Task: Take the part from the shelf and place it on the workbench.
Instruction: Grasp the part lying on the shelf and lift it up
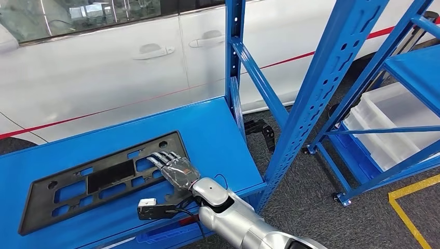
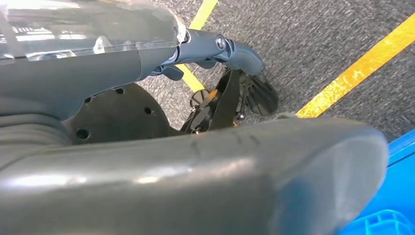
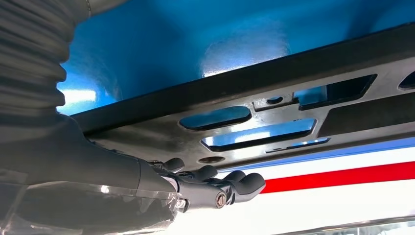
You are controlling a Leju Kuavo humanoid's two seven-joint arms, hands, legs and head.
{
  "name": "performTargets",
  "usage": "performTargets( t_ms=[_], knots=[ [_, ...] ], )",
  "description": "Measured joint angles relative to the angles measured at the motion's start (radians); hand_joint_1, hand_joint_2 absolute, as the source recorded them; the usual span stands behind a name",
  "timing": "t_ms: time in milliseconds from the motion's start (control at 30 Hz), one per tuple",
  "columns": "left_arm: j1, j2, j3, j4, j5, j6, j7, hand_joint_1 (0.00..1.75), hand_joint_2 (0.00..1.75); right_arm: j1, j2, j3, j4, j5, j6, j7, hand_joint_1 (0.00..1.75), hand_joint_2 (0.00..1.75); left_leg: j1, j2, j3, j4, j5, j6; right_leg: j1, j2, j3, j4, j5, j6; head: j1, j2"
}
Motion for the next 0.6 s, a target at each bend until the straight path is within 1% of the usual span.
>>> performTargets(
  t_ms=[67, 100, 233, 600],
  knots=[
    [0.000, 0.000, 0.000, 0.000, -0.004, 0.001, 0.001, 0.00, 0.00, 0.003, -0.002, -0.005, 0.000, -0.001, 0.001, -0.006, 0.00, 0.00, 0.000, 0.000, 0.000, 0.000, 0.000, -0.002, 0.000, 0.000, 0.002, 0.000, 0.000, 0.000, 0.000, 0.000],
    [0.000, 0.000, 0.000, 0.000, -0.006, 0.002, 0.002, 0.00, 0.00, 0.006, -0.003, -0.007, 0.000, -0.001, 0.002, -0.008, 0.00, 0.00, -0.001, 0.000, 0.000, 0.000, -0.001, -0.003, 0.000, 0.000, 0.003, 0.000, 0.000, 0.000, 0.000, 0.000],
    [0.000, 0.000, -0.003, 0.000, -0.012, 0.002, 0.002, 0.00, 0.00, 0.013, -0.004, -0.009, 0.000, -0.001, 0.006, -0.009, 0.00, 1.75, -0.002, 0.001, 0.000, 0.003, -0.002, -0.004, -0.001, 0.000, 0.005, -0.002, 0.001, 0.002, 0.000, 0.000],
    [0.000, 0.000, -0.017, 0.000, -0.021, 0.016, 0.010, 0.00, 0.00, 0.019, -0.004, -0.024, -0.014, -0.014, 0.016, -0.014, 0.00, 1.75, -0.004, 0.001, 0.004, 0.004, -0.002, -0.002, -0.004, 0.000, 0.011, -0.007, 0.003, 0.005, 0.000, 0.000]
  ],
)
